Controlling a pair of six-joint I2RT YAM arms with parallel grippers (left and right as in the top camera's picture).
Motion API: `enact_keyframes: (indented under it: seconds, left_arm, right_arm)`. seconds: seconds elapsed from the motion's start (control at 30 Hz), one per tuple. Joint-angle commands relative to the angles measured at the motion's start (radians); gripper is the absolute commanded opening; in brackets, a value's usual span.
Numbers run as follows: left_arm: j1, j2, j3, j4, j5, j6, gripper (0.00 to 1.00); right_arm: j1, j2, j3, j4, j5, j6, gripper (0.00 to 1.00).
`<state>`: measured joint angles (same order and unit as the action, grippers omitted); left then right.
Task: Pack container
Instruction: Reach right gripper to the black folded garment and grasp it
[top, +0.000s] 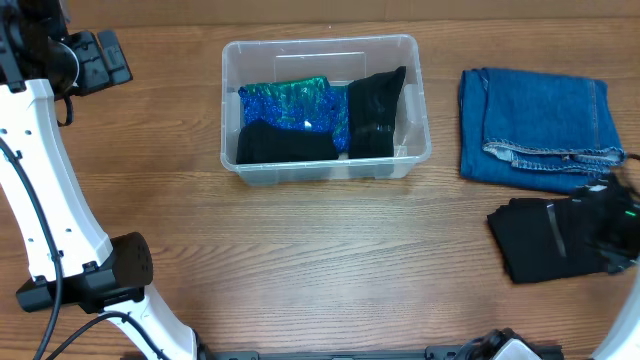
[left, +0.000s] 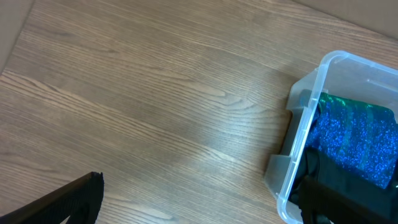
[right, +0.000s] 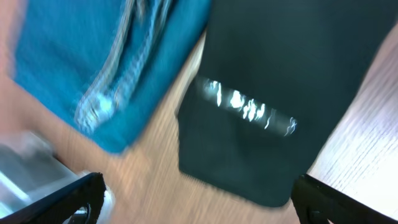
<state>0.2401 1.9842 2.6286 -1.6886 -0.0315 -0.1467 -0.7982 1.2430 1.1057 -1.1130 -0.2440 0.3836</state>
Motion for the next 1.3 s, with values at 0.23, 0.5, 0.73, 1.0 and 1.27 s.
enact_keyframes:
  seconds: [0.23,0.5,0.73,1.0,1.27]
  left_arm:
    - [0.002,-0.019,-0.003,-0.001,-0.004,-0.007,1.0]
    - [0.002,-0.019,-0.003,-0.001,-0.004,-0.007,1.0]
    - [0.002,-0.019,-0.003,-0.001,-0.004,-0.007,1.0]
    - [0.002,-0.019,-0.003,-0.001,-0.004,-0.007,1.0]
    - [0.002,-0.019,-0.003,-0.001,-0.004,-0.007,1.0]
  right_arm:
    - [-0.204,-0.012,-0.178,0.142,-0.072,-0.018,1.0]
    - [-0.204,-0.002,-0.237,0.173,0.002,-0.039,1.0]
    - [-0.204,0.042,-0.339,0.246,0.053,0.006,1.0]
    - [-0.204,0.095,-0.441,0.381,0.052,0.032,0.97]
    - [-0.196,0.096,-0.481,0.481,0.022,0.032,0.63]
